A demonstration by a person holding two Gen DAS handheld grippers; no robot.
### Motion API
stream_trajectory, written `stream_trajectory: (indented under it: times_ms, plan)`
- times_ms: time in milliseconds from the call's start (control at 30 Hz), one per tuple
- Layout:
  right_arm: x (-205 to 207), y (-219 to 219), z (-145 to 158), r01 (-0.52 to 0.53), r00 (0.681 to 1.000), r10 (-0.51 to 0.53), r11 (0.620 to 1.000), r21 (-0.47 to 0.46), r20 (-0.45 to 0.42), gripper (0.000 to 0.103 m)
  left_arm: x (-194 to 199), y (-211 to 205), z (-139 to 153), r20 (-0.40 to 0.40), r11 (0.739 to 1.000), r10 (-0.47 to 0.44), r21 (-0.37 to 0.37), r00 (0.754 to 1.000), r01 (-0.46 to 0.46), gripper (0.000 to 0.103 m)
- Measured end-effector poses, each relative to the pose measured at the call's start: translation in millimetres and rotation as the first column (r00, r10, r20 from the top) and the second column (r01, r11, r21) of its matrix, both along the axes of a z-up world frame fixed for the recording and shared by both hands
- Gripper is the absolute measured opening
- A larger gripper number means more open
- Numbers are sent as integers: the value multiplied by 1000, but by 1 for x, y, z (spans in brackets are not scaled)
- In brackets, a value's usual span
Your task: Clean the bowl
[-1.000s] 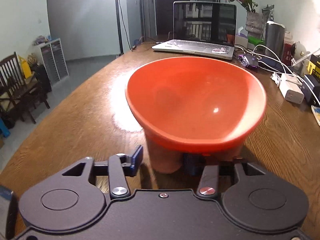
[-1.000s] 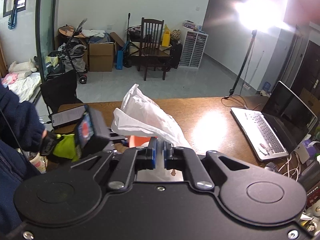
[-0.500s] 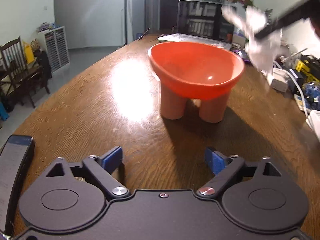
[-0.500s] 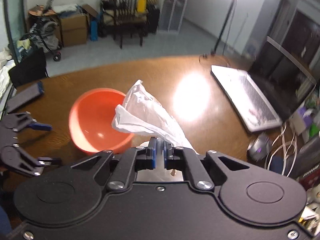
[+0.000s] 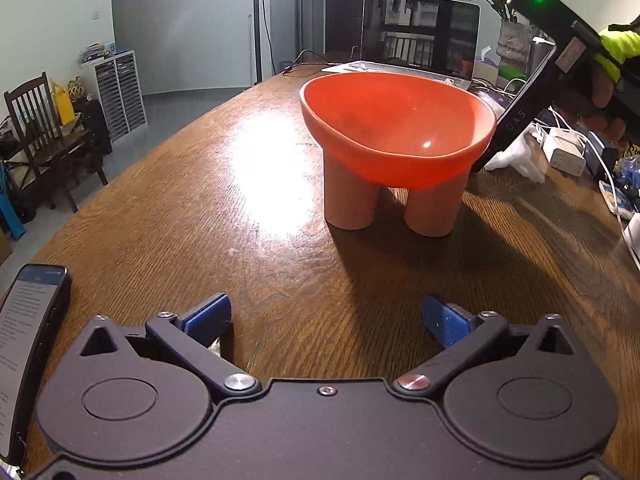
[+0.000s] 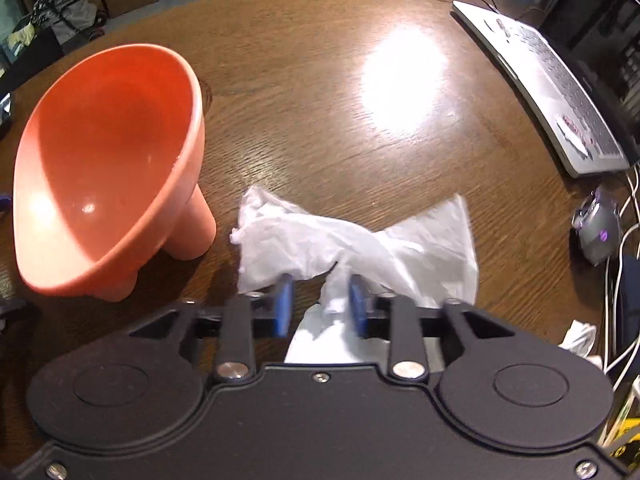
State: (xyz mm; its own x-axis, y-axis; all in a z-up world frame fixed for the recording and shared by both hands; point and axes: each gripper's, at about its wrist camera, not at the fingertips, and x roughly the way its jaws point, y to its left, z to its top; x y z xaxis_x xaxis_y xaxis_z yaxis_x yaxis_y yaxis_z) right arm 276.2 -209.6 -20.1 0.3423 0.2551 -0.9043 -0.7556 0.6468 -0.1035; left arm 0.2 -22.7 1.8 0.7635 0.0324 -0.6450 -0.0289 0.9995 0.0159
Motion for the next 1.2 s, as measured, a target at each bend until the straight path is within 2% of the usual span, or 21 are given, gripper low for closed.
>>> stream_trajectory:
  times_ms: [67, 167, 333, 433, 467, 533, 567, 667, 733, 767, 833, 900, 1000, 1100, 1167, 1200]
  plan:
    - [-1, -1, -4, -8, 1000, 8, 1000, -1, -27, 78, 1, 0, -1, 0, 1000, -1, 0, 1000, 1, 103]
    - [-4, -4, 2, -16, 1000, 16, 1000, -7, 2, 78, 1, 0, -2, 0, 1000, -1, 0, 1000, 1, 103]
    - [-10, -19, 32, -49, 998, 49, 999, -11, 31, 80, 1, 1, -2, -3, 1000, -7, -1, 1000, 7, 103]
    - [-29, -25, 55, -106, 993, 108, 993, -47, 54, 80, 0, 1, -2, -4, 1000, -8, -1, 1000, 8, 103]
    - [-39, -27, 65, -134, 987, 139, 989, -63, 82, 80, 1, 2, -1, -5, 1000, -9, -2, 1000, 9, 103]
    - [-70, -25, 102, -163, 975, 173, 983, -81, 138, 80, 0, 4, -1, -6, 1000, -13, -6, 1000, 13, 103]
    - [-94, -26, 120, -180, 960, 194, 980, -85, 201, 80, 0, 4, -1, -7, 1000, -15, -6, 1000, 15, 103]
    - [-121, -21, 146, -191, 936, 207, 978, -84, 286, 83, 1, 6, 0, -11, 1000, -23, -6, 1000, 23, 103]
    - [-147, -22, 163, -175, 918, 186, 983, -64, 349, 85, 1, 7, 0, -14, 1000, -28, -7, 1000, 28, 103]
    - [-168, -20, 171, -140, 910, 131, 990, -6, 393, 85, 0, 7, 0, -16, 999, -33, -7, 999, 33, 103]
    - [-185, -21, 178, -90, 907, 58, 994, 58, 417, 85, -1, 8, 1, -18, 999, -46, -8, 999, 46, 103]
    - [-199, -18, 166, 56, 894, -136, 980, 193, 428, 85, -3, 8, 1, -20, 998, -61, -9, 998, 61, 103]
    - [-211, -19, 129, 222, 864, -344, 916, 335, 367, 85, -9, 9, 0, -20, 997, -82, -8, 996, 82, 103]
    - [-221, -23, 79, 275, 850, -421, 867, 416, 316, 85, -16, 11, -1, -16, 997, -84, -3, 996, 83, 103]
    - [-226, -22, 42, 289, 854, -431, 860, 421, 293, 85, -19, 13, -2, -8, 996, -92, -2, 996, 92, 103]
    - [-227, -22, 33, 298, 856, -434, 858, 419, 280, 85, -21, 14, -2, -4, 995, -97, -2, 995, 97, 103]
